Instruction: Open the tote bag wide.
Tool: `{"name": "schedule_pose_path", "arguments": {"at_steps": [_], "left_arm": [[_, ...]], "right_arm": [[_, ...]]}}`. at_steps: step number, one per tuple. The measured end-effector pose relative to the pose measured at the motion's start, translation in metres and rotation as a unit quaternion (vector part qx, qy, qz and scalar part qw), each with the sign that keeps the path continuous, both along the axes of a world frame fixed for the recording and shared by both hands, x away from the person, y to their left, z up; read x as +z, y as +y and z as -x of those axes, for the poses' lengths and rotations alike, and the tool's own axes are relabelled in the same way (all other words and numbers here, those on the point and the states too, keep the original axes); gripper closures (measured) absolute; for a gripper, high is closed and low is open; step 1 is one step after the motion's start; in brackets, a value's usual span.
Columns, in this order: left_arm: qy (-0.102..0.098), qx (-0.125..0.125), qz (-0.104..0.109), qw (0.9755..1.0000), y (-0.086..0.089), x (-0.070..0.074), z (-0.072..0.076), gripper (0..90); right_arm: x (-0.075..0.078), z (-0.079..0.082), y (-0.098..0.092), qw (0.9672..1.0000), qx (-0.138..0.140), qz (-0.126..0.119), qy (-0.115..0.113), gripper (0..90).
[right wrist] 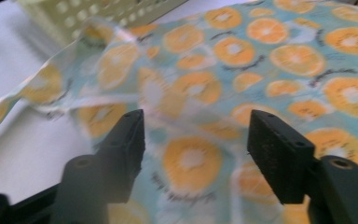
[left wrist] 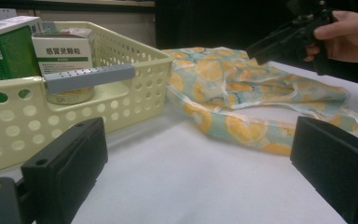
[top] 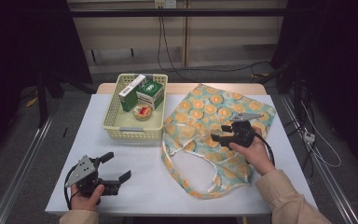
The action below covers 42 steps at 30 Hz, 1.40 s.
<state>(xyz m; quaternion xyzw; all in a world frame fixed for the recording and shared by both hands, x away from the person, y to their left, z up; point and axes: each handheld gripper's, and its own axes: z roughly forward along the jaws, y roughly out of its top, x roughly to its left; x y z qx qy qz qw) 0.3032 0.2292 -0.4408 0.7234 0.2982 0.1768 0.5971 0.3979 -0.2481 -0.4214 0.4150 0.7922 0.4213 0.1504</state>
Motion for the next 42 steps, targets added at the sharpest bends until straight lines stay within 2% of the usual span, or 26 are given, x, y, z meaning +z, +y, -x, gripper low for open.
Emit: {"name": "schedule_pose_path", "arguments": {"at_steps": [2,3,4,8,13,15,16,17,21,24,29,31,35,37,39,42], "left_arm": [[0.0,0.001,0.001,1.0,0.0,0.0,0.0,3.7],[0.0,0.002,0.002,1.0,0.0,0.0,0.0,3.8],[0.0,0.001,0.002,1.0,0.0,0.0,0.0,3.8],[-0.002,0.0,0.001,1.0,-0.001,0.0,-0.001,3.8],[-0.002,-0.001,0.001,1.0,-0.002,0.0,-0.002,3.7],[0.001,0.0,0.001,1.0,-0.002,0.0,-0.002,3.8],[0.001,0.0,0.002,1.0,-0.002,0.0,-0.002,3.8],[0.001,0.0,0.001,1.0,-0.002,0.0,-0.002,3.8],[0.004,0.002,0.001,1.0,-0.003,-0.001,-0.002,3.8],[0.004,-0.001,0.002,1.0,-0.004,-0.001,-0.002,3.8],[0.004,-0.002,-0.004,1.0,-0.004,-0.002,-0.002,3.7],[0.004,-0.001,-0.002,1.0,-0.004,-0.002,-0.002,3.7],[0.004,-0.002,0.0,1.0,-0.004,-0.002,-0.002,3.8],[0.002,-0.004,0.0,1.0,-0.004,-0.002,-0.002,3.8],[0.003,-0.002,0.002,1.0,-0.004,-0.002,-0.002,3.8],[0.003,-0.002,0.003,1.0,-0.004,-0.002,-0.002,3.8]], "right_arm": [[-0.002,0.01,0.006,0.9998,0.011,0.016,-0.003,25.7],[-0.003,0.014,0.007,0.9995,0.028,0.015,0.001,16.1],[-0.004,0.018,0.008,0.9988,0.048,0.008,0.005,12.1],[-0.008,0.031,0.013,0.997,0.073,0.018,0.018,27.0],[-0.015,0.038,0.013,0.9965,0.074,0.025,0.029,31.1],[-0.018,0.04,0.012,0.9957,0.082,0.025,0.036,38.0],[-0.02,0.041,0.011,0.9955,0.084,0.024,0.038,38.3],[-0.021,0.043,0.011,0.9955,0.084,0.027,0.036,38.7],[-0.024,0.046,0.012,0.9946,0.095,0.028,0.033,50.9],[-0.027,0.048,0.012,0.9952,0.089,0.029,0.028,53.4],[-0.031,0.05,0.015,0.9942,0.097,0.028,0.037,60.7],[-0.032,0.049,0.015,0.9959,0.081,0.031,0.028,68.5],[-0.033,0.046,0.012,0.9959,0.081,0.032,0.023,80.3],[-0.034,0.046,0.013,0.9955,0.086,0.03,0.026,82.5],[-0.035,0.047,0.015,0.9947,0.091,0.04,0.027,85.2],[-0.037,0.047,0.019,0.9932,0.105,0.041,0.028,81.2]]}}
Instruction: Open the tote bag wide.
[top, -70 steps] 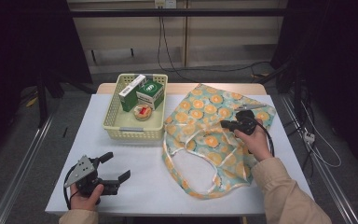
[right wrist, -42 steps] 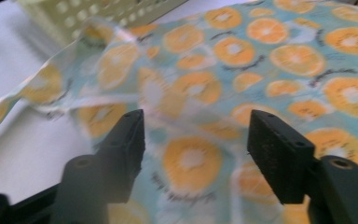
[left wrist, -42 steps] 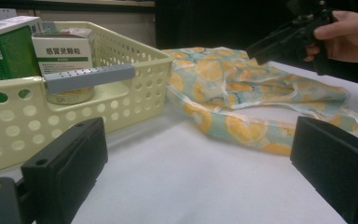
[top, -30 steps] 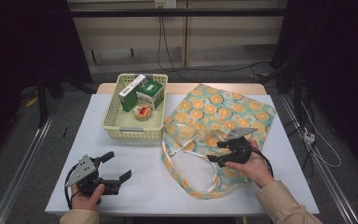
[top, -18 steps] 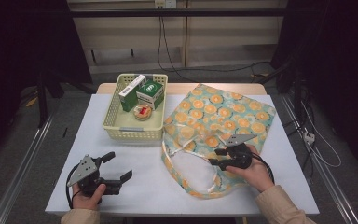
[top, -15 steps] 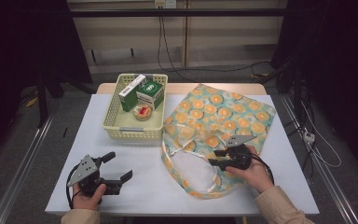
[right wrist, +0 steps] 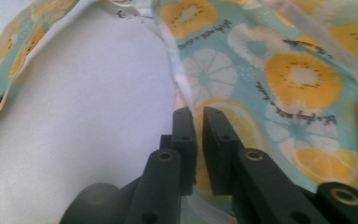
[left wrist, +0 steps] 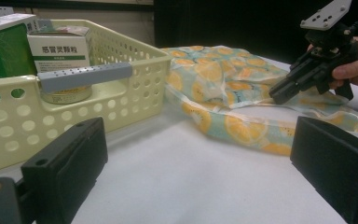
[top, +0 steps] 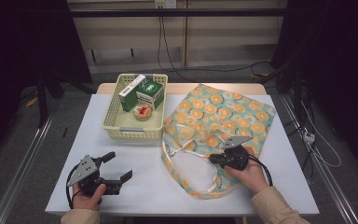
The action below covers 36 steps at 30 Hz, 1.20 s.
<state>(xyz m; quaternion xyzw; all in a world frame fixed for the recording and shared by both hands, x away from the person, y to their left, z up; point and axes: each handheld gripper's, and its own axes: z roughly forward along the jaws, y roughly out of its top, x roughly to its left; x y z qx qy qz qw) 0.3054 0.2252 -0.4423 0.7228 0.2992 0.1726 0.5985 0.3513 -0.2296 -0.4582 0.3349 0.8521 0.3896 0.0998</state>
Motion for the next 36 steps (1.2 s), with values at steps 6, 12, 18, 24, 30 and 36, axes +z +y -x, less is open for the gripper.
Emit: {"name": "schedule_pose_path", "arguments": {"at_steps": [6,12,18,24,30,36], "left_arm": [[0.001,-0.001,-0.001,1.0,0.0,-0.001,0.0,3.8],[0.001,-0.001,-0.002,1.0,0.001,-0.001,0.0,3.7],[0.001,-0.001,-0.004,1.0,0.0,0.0,0.001,3.8],[-0.004,-0.002,-0.01,0.9999,0.0,0.0,0.002,3.8],[-0.002,-0.001,-0.009,1.0,0.0,0.0,0.004,3.8],[0.001,0.001,-0.006,1.0,0.001,0.0,0.004,3.8]], "right_arm": [[0.001,-0.004,0.007,0.9999,0.002,0.013,0.001,88.4],[0.001,-0.005,0.007,0.9999,0.007,0.009,0.011,90.0],[0.012,0.003,0.01,0.9995,0.026,-0.01,0.016,90.0],[0.029,0.005,0.007,0.9987,0.028,-0.043,0.008,90.0],[0.04,-0.009,-0.007,0.9975,-0.001,-0.07,0.0,90.0],[0.044,-0.023,-0.022,0.9969,-0.045,-0.064,-0.007,90.0]]}}
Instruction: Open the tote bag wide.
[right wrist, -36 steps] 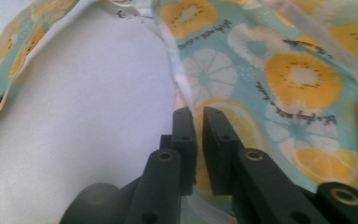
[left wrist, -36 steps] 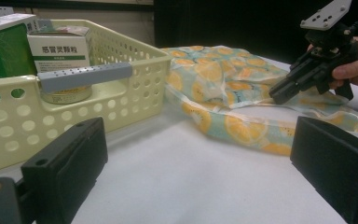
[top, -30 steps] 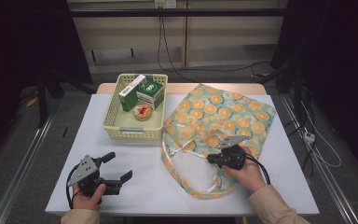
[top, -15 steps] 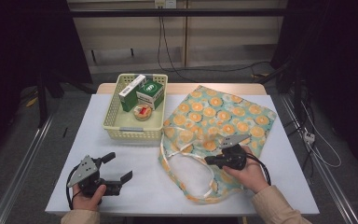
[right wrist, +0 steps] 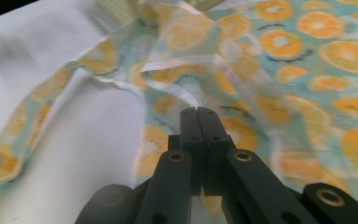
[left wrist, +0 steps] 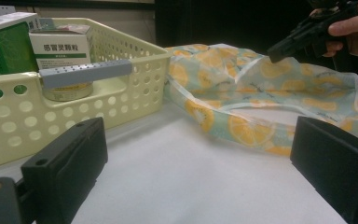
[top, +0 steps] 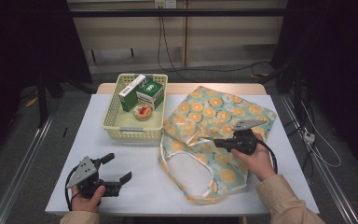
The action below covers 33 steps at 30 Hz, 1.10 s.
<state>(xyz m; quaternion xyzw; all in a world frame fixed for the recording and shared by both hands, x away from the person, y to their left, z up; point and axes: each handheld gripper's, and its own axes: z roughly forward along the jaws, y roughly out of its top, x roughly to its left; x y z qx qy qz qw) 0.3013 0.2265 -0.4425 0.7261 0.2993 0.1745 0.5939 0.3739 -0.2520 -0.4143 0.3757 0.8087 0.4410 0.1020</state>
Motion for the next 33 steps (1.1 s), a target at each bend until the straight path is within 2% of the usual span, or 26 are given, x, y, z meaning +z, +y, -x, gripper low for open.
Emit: {"name": "schedule_pose_path", "arguments": {"at_steps": [5,11,15,17,19,21,24,27,29,33], "left_arm": [[0.0,-0.001,-0.001,1.0,0.001,0.0,0.0,3.8],[0.0,-0.002,-0.002,1.0,0.001,0.0,0.0,3.8],[0.002,-0.002,0.0,1.0,0.0,0.0,0.0,3.8],[0.001,-0.002,-0.003,1.0,0.001,-0.001,0.0,3.8],[0.002,-0.001,-0.003,1.0,0.001,-0.001,0.0,3.8],[0.002,-0.001,-0.001,1.0,0.001,-0.001,0.0,3.8],[0.002,0.0,-0.002,1.0,0.002,-0.001,0.0,3.7],[0.002,0.0,-0.003,1.0,0.001,-0.001,0.0,3.8],[0.001,-0.001,-0.005,1.0,0.001,-0.001,0.0,3.8],[0.001,-0.001,-0.005,1.0,0.001,-0.001,0.0,3.7]], "right_arm": [[-0.007,-0.008,-0.014,0.9994,-0.032,-0.003,0.01,90.0],[-0.02,-0.016,-0.024,0.998,-0.057,0.016,0.022,90.0],[-0.027,-0.022,-0.026,0.9967,-0.072,0.032,0.019,89.9],[-0.031,-0.025,-0.028,0.9957,-0.079,0.041,0.025,89.5],[-0.035,-0.026,-0.029,0.9943,-0.083,0.061,0.028,88.1],[-0.038,-0.026,-0.03,0.9933,-0.084,0.075,0.026,87.3],[-0.038,-0.023,-0.03,0.9941,-0.079,0.07,0.026,84.8],[-0.036,-0.02,-0.026,0.9948,-0.069,0.071,0.023,77.9],[-0.031,-0.017,-0.022,0.9963,-0.057,0.063,0.014,74.7],[-0.021,-0.012,-0.01,0.9972,-0.043,0.061,-0.007,64.7]]}}
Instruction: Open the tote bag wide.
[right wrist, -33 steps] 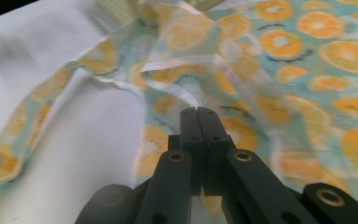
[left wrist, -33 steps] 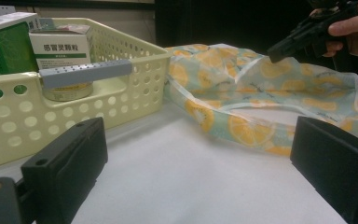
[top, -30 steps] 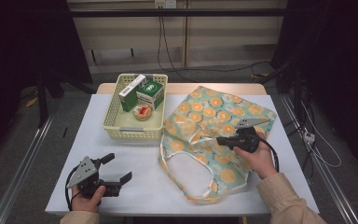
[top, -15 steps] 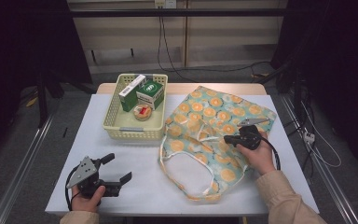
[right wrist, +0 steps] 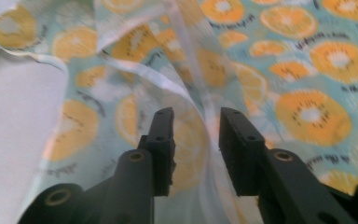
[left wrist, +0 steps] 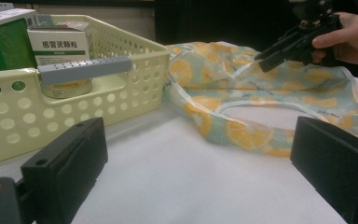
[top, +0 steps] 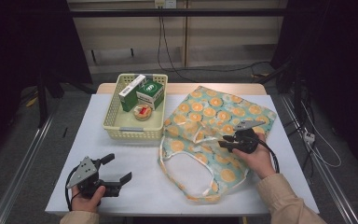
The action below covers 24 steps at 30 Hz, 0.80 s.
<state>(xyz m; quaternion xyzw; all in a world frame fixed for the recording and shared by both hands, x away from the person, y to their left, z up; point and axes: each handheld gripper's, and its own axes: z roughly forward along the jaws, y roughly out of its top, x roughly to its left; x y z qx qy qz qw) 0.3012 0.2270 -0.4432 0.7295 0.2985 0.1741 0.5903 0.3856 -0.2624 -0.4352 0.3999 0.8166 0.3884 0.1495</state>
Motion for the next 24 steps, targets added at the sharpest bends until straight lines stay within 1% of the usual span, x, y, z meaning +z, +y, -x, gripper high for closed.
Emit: {"name": "schedule_pose_path", "arguments": {"at_steps": [3,5,8,9,11,14,16,17,21,24], "left_arm": [[0.0,-0.001,0.001,1.0,0.0,0.0,0.0,3.8],[0.002,0.0,0.004,1.0,-0.001,0.0,0.001,3.8],[0.002,0.0,0.004,1.0,0.0,0.0,0.0,3.8],[0.001,0.0,0.001,1.0,0.001,0.0,0.0,3.7],[0.001,-0.001,0.004,1.0,0.001,0.0,0.0,3.8],[0.0,-0.002,0.002,1.0,0.001,0.0,0.0,3.8],[0.0,-0.002,0.002,1.0,0.001,0.0,0.0,3.8],[0.002,-0.001,0.004,1.0,0.001,0.0,0.0,3.8],[0.0,-0.003,0.001,1.0,0.0,0.0,-0.001,3.8],[0.003,-0.004,0.003,1.0,-0.001,-0.001,-0.001,3.8]], "right_arm": [[0.007,0.002,0.009,0.9998,0.01,0.008,-0.014,58.8],[0.011,0.002,0.016,0.9997,0.017,0.006,-0.018,55.9],[0.017,0.003,0.027,0.9993,0.026,0.012,-0.025,51.4],[0.019,0.003,0.031,0.9991,0.03,0.012,-0.027,50.7],[0.023,0.002,0.038,0.9988,0.034,0.015,-0.03,49.7],[0.025,0.001,0.047,0.9985,0.043,0.012,-0.031,49.9],[0.023,-0.001,0.053,0.9981,0.051,0.018,-0.029,50.2],[0.021,-0.003,0.055,0.9981,0.053,0.019,-0.026,50.3],[0.011,-0.01,0.064,0.9975,0.063,0.026,-0.019,50.4],[0.002,-0.017,0.071,0.9972,0.067,0.032,-0.005,50.7]]}}
